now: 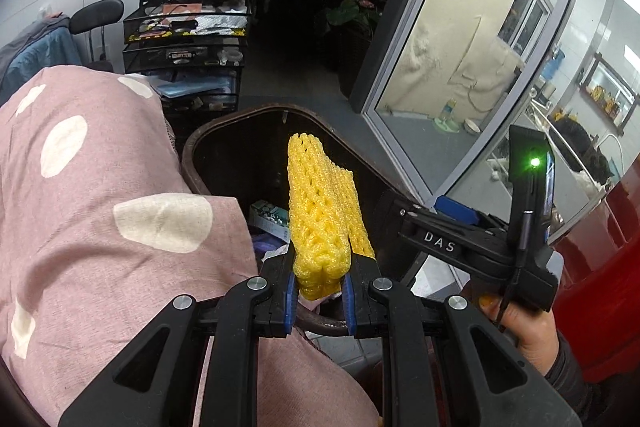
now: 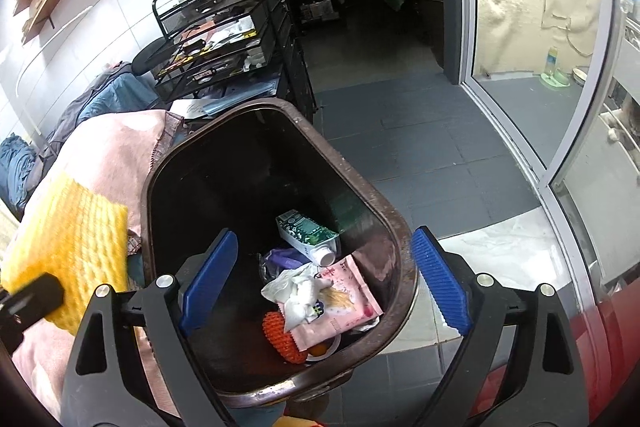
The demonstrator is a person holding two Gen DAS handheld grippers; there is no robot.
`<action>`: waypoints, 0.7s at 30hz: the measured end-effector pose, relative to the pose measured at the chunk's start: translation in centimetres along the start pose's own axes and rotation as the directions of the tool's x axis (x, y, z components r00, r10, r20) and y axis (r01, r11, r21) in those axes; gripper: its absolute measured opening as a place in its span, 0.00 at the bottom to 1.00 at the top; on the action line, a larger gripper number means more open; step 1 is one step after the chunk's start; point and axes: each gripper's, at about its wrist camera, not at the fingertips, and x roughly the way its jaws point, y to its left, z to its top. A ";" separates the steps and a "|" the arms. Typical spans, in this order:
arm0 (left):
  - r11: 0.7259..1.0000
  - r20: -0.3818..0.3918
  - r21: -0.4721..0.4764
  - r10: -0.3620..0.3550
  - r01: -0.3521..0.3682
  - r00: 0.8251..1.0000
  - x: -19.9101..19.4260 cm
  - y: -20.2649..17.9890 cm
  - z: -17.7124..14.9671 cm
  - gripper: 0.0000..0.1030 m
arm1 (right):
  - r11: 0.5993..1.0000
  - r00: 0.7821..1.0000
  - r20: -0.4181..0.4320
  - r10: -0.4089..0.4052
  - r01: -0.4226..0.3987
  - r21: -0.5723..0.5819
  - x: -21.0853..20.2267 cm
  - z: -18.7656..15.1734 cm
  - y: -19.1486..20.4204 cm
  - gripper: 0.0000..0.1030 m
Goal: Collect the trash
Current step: 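Lower the yellow foam mesh into the bin and open the left tool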
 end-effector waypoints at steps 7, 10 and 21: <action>1.000 -0.040 0.017 0.020 -0.019 0.999 1.2 -0.3 -0.2 0.47 | 1.000 1.000 0.003 -0.012 0.012 0.000 -0.1 0.0 -0.3 0.86; 0.999 -0.008 0.027 0.039 -0.038 0.999 0.7 -0.4 -0.4 0.63 | 1.000 1.000 0.011 -0.024 0.024 0.003 -0.2 0.0 -0.4 0.88; 0.991 0.103 0.078 0.098 -0.106 0.990 -1.9 -1.2 -0.7 0.87 | 0.998 0.998 0.027 -0.064 0.063 0.022 -0.4 0.4 -1.3 0.91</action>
